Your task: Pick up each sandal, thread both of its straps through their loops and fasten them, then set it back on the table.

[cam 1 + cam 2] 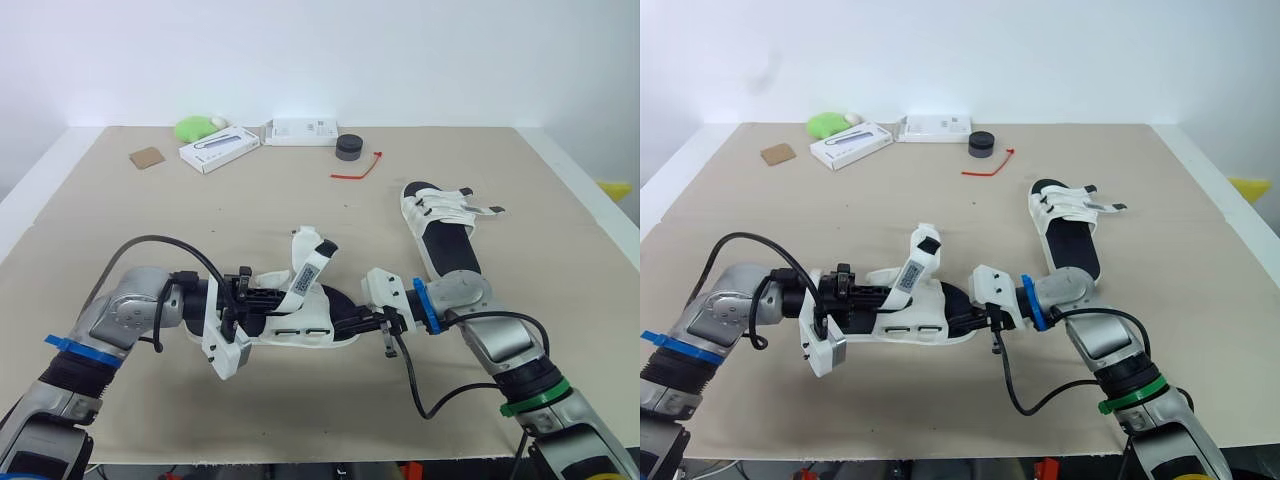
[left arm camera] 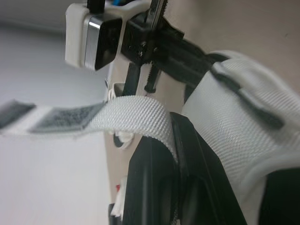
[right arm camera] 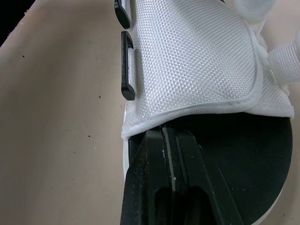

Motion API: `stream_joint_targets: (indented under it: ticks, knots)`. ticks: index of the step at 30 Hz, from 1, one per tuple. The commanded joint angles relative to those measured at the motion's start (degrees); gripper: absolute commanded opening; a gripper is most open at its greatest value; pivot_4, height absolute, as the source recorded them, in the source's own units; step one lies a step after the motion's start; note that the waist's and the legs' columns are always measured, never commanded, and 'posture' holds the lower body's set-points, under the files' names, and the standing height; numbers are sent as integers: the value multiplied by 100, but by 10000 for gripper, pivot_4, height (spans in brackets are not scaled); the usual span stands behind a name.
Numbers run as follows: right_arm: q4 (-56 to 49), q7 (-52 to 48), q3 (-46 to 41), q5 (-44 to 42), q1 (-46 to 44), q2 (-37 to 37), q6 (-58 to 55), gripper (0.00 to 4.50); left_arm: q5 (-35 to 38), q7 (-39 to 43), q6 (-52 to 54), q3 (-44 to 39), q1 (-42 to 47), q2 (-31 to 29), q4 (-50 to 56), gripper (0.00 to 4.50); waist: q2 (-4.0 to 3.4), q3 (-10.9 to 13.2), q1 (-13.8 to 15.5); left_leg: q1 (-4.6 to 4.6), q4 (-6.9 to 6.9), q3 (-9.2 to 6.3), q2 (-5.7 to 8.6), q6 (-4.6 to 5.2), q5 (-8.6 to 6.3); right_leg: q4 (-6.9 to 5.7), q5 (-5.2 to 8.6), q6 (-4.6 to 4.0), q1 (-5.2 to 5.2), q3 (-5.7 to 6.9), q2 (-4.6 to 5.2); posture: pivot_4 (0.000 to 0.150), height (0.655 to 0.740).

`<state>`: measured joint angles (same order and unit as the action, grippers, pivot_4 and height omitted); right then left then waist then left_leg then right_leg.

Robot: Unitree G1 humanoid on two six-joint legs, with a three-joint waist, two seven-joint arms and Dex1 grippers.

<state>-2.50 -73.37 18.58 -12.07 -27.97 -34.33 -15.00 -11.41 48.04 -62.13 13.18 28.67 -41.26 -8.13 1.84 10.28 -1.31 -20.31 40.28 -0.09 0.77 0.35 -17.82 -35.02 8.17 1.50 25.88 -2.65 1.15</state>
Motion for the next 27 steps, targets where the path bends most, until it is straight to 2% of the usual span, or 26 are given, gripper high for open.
stream_joint_targets:
  ticks: [1, 6, 11, 17, 19, 22, 25, 26, 27]
  knots:
    - [-68, -23, 4, -16, -94, 41, 50, 0, -315, -393, -393, -178, 240, -21, -144, 286, 0, 0, 0, 0, 0, 0, -1, 0, 0, 0, 0, 0, 0, 1, 0, 1500, 7400]
    - [-36, -43, 7, -11, -131, 64, 55, 0, -517, -695, -535, -121, 378, -97, -350, 286, 0, 0, -1, 1, 0, 4, -2, 1, 0, 0, -1, -1, 0, 1, 0, 1500, 7400]
    - [-41, -63, -2, -14, -122, 54, 66, 0, -344, -777, -318, -37, 352, -173, -292, 286, 0, 0, -2, 2, 0, 5, -5, 1, -1, 0, -3, -4, 1, 2, -1, 1500, 7400]
    - [-54, -94, 2, -13, -109, 27, 73, 0, 1135, 20, 1196, 326, -69, -557, 337, 286, 0, 0, -8, 3, 0, 9, -10, 4, -3, -2, -2, -4, 3, 2, -3, 1500, 7400]
    - [-39, -105, 4, -8, -112, 22, 84, 0, 1649, 333, 1730, 328, -257, -737, 680, 5386, -1, 0, -11, 2, 0, 11, -13, 5, -3, -2, -2, -4, 6, 2, -6, 1500, 7400]
    - [-25, -120, 7, -4, -117, 18, 98, 0, 2040, 672, 2282, 307, -427, -884, 1014, 17275, -1, 0, -7, 3, 0, 10, -14, 5, -4, -2, 0, -5, 5, 2, -9, 1500, 7400]
    - [-14, -143, 16, -2, -124, 20, 113, 0, 2720, 929, 3524, 186, -581, -1013, 1561, 29671, 0, 0, -7, 2, 0, 11, -14, 5, -4, -3, 0, -6, 6, 1, -12, 1500, 7400]
    - [-6, -152, 20, 1, -128, 21, 124, 0, 3028, 1065, 4034, 157, -652, -1121, 1796, 31665, 0, 0, -8, 3, 0, 10, -15, 5, -4, -3, 1, -6, 6, 1, -12, 1500, 7400]
    - [1, -162, 23, 1, -134, 22, 129, 0, 3219, 1149, 4433, 102, -706, -1199, 1991, 38927, 0, 0, -10, 2, 0, 10, -15, 5, -4, -3, 2, -6, 6, 1, -14, 1500, 7400]
